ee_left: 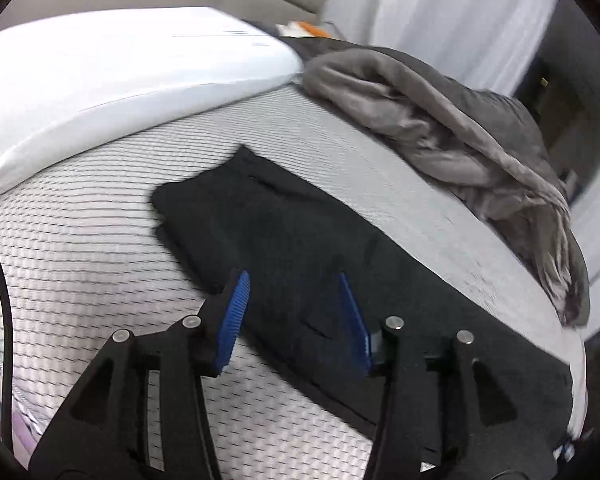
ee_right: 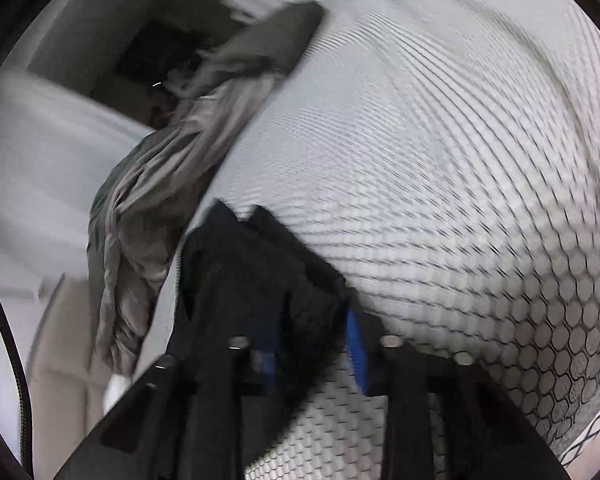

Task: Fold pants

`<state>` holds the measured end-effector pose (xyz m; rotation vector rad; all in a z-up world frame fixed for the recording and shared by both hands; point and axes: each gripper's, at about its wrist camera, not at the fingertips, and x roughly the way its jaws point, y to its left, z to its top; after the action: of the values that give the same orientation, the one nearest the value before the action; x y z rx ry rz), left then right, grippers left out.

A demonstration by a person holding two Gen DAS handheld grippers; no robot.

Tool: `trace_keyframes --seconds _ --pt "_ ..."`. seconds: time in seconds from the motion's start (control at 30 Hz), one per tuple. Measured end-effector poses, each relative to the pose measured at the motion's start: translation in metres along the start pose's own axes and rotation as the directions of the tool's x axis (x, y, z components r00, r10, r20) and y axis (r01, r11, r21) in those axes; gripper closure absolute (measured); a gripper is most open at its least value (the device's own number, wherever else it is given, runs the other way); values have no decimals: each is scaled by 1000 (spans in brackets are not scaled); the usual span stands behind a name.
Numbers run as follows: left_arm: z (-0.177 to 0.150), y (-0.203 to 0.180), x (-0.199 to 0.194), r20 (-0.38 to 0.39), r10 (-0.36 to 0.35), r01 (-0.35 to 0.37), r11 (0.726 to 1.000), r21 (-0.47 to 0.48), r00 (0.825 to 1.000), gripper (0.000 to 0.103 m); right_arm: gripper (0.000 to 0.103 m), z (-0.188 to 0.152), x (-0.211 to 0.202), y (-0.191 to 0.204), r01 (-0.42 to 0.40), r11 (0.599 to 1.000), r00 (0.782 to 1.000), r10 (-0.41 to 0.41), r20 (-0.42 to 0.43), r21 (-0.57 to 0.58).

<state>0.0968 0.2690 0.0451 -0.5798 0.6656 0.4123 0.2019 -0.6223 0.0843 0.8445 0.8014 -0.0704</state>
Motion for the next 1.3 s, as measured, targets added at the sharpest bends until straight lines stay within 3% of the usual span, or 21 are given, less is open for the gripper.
trace_keyframes --seconds 0.1,0.17,0.2,0.27,0.33,0.4,0.47,0.57,0.6,0.63,0.73,0.93,1.03,1.1,1.17,1.3 --pt "-8 -27 5 -26 -38 39 998 52 999 55 86 -2 -4 8 73 996 997 -72 6 -56" --pt "-14 -47 9 -47 -60 65 993 101 997 50 79 -4 15 -6 238 969 969 -242 -57 -62" --pt "-17 -57 11 -56 -68 74 990 121 996 47 73 -4 20 -13 245 969 966 -247 -76 -35" --pt "-27 -78 15 -84 -78 91 981 169 993 35 68 2 11 -15 187 982 981 -187 -57 10" --pt "-38 -96 17 -111 -99 121 970 212 989 35 53 5 -3 -8 164 987 987 -164 7 -1" --pt "-50 -121 20 -149 -137 174 948 267 979 34 44 8 -10 -1 144 989 988 -143 61 -17" --pt "-65 -144 24 -199 -177 233 922 309 964 22 41 8 -11 3 87 996 994 -86 61 -20" --pt "-86 -175 29 -272 -227 316 880 354 935 15 35 10 -5 19 56 997 996 -52 71 -58" --pt "-92 -183 30 -284 -231 328 869 371 931 11 32 13 -2 26 48 996 996 -42 76 -73" --pt "-99 -189 28 -288 -232 334 860 386 929 0 30 17 5 36 31 995 997 -24 75 -94" --pt "-111 -205 30 -293 -229 341 841 420 928 1 15 25 13 47 11 988 999 -5 36 -151" --pt "-116 -213 45 -322 -211 339 841 421 923 1 15 61 74 72 8 952 995 -37 -88 -305" --pt "-111 -207 55 -336 -193 332 841 427 922 1 15 76 105 74 -22 944 992 -21 -127 -330" --pt "-111 -209 61 -344 -185 331 837 435 921 1 15 85 119 74 -91 943 983 33 -183 -321" --pt "-111 -211 66 -345 -178 327 835 444 922 1 19 86 129 78 -171 932 960 86 -266 -318" --pt "-109 -214 75 -349 -174 325 838 438 921 1 22 83 123 96 -259 870 939 125 -319 -420"
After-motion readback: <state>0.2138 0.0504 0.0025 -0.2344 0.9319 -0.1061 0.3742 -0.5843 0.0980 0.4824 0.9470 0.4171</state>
